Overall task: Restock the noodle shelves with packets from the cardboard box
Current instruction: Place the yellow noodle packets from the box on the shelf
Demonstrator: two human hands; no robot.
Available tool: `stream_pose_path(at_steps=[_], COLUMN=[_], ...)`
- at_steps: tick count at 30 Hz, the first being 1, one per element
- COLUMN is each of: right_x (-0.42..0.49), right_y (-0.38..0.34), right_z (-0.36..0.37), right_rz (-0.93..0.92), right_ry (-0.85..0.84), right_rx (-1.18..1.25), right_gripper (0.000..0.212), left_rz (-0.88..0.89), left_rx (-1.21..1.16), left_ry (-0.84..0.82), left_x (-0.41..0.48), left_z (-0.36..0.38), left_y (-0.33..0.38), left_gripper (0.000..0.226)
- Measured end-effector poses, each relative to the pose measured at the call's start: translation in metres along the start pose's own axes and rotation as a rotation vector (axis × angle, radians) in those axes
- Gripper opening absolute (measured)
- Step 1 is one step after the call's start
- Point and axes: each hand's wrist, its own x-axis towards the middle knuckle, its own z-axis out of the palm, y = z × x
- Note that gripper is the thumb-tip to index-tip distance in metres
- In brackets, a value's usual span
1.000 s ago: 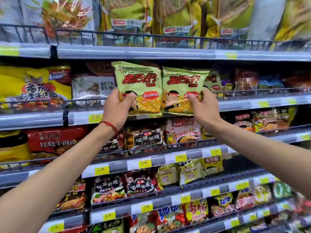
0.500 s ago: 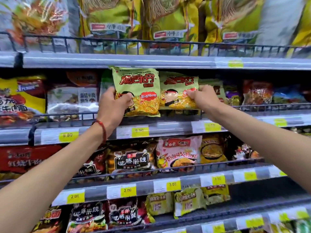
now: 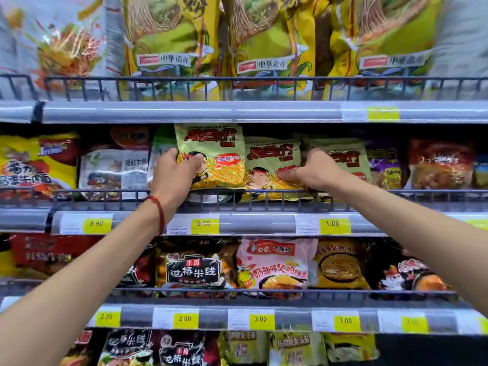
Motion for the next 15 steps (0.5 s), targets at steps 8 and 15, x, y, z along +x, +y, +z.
stream_pose_path(at_steps=[8,15], right_x=[0.017,0.013], right_y=[-0.007,-0.013], right_z=[0.016,0.013], right_rz=[-0.006,-0.07], right_ry=[0.107,0.075], right_rx=[-0.2,-0.317], right_gripper=[0.055,0.039], left_rz=[-0.012,0.016], left_rx=[0.008,0.03], left_ry=[0.011,-0.037], left_x=[0.004,0.0], left_z=[0.003,0.011], left_y=[-0.002,0.004], left_gripper=[0.098,0.1])
